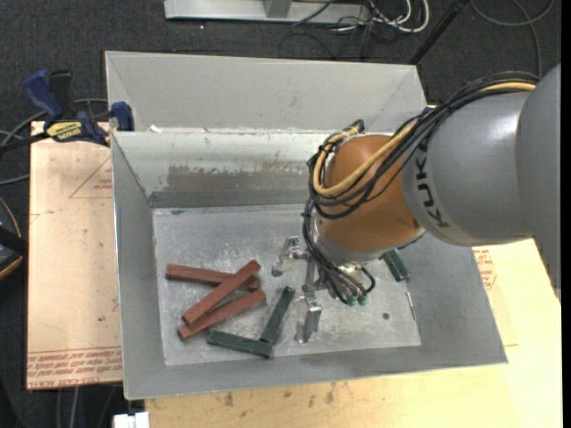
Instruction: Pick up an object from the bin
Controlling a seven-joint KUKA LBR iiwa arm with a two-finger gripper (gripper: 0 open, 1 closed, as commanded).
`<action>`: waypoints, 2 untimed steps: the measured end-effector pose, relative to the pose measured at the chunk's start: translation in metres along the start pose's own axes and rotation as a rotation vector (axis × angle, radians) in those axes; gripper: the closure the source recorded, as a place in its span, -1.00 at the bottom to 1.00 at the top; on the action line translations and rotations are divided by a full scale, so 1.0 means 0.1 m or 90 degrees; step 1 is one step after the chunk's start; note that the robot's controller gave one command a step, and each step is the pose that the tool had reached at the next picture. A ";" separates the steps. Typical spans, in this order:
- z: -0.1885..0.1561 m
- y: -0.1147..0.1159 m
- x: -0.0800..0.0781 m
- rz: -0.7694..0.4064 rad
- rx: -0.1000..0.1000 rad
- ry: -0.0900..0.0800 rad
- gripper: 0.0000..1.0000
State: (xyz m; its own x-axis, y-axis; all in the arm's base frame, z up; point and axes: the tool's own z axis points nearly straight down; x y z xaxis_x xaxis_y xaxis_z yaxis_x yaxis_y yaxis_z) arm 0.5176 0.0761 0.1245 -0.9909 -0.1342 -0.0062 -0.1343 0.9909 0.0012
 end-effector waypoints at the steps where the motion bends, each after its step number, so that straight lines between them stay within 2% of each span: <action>1: 0.50 0.18 -0.10 -0.229 -0.001 -0.009 1.00; 2: 0.50 0.17 -0.10 -0.229 -0.001 -0.008 1.00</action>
Offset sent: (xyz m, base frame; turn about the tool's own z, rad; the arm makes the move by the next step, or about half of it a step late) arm 0.0000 0.0000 0.0000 0.0000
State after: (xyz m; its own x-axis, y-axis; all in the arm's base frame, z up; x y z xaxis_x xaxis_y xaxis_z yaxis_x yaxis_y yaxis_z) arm 0.5250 0.0948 0.0748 -0.8803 -0.4741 -0.0191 -0.4742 0.8804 -0.0019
